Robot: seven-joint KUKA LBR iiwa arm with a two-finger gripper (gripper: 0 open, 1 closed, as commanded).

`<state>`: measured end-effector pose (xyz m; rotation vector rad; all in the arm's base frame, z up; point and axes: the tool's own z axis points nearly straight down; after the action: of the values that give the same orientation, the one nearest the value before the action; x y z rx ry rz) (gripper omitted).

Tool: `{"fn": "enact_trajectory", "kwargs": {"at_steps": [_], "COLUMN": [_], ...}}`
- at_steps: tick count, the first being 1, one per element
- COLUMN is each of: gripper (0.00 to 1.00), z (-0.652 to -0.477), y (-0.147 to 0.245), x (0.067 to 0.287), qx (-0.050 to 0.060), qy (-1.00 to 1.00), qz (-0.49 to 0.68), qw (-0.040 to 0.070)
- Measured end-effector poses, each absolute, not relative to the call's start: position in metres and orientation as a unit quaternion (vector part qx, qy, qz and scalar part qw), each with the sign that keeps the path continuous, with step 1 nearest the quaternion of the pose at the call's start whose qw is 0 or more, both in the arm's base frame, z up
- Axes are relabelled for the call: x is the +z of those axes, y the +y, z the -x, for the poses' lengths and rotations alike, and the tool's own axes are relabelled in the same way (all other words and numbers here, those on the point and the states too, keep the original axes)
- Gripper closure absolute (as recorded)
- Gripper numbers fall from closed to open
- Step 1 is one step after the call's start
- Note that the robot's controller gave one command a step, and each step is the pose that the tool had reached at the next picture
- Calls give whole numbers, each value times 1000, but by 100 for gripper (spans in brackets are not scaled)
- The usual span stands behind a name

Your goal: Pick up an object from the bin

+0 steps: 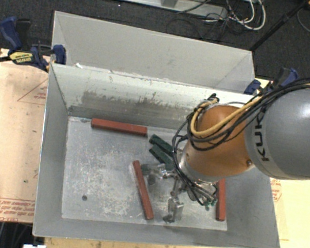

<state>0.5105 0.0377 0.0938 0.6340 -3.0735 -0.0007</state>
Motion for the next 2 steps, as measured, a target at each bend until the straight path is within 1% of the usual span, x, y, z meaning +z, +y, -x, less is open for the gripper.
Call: {"fn": "enact_trajectory", "kwargs": {"at_steps": [1,2], "gripper": [0,0], "z": [-501,-494], "y": [34,1], "x": [94,123], "qx": [-1,-1], "qy": [-970,-963], "qz": [-243,-268], "qw": [1,0]}}
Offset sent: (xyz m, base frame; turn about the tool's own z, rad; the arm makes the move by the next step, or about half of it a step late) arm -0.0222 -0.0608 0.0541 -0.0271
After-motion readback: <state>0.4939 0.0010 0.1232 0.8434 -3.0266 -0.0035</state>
